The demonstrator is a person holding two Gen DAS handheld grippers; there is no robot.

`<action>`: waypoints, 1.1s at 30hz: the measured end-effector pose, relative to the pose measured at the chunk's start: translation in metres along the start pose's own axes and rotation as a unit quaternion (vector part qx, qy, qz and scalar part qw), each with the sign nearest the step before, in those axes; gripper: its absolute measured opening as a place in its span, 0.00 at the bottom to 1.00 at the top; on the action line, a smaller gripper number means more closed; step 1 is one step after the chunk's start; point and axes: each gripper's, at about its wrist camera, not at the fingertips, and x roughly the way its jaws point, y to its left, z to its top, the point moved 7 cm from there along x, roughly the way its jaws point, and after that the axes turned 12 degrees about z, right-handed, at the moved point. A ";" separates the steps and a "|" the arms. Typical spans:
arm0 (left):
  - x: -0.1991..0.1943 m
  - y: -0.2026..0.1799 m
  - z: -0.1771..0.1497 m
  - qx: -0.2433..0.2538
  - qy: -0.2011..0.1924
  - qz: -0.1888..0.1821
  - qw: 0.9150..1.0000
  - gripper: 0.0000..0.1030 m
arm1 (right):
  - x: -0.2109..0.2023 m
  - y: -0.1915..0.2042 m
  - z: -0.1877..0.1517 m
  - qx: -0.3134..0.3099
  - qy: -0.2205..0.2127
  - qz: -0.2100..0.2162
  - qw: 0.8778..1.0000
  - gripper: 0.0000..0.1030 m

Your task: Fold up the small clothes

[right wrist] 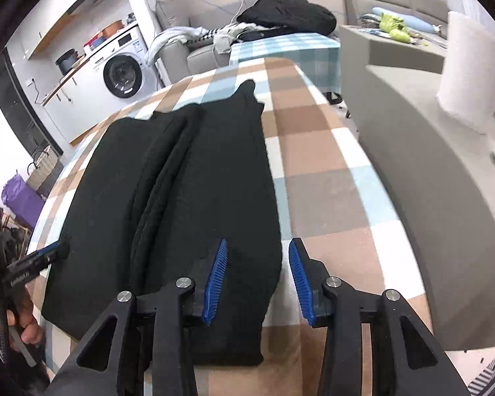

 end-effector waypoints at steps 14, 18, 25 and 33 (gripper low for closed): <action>-0.028 0.034 -0.020 0.015 -0.029 0.042 0.999 0.08 | 0.014 0.052 -0.029 -0.056 0.032 0.023 0.998 0.22; -0.045 0.059 -0.032 0.009 -0.036 0.061 0.997 0.08 | 0.013 0.074 -0.044 -0.068 0.037 0.050 0.996 0.22; -0.070 0.093 -0.050 -0.007 -0.052 0.088 0.995 0.06 | 0.002 0.077 -0.056 -0.042 0.033 0.084 0.995 0.29; -0.093 0.104 -0.060 -0.048 -0.063 0.057 0.995 0.07 | -0.019 0.072 -0.068 -0.014 0.013 0.121 0.993 0.38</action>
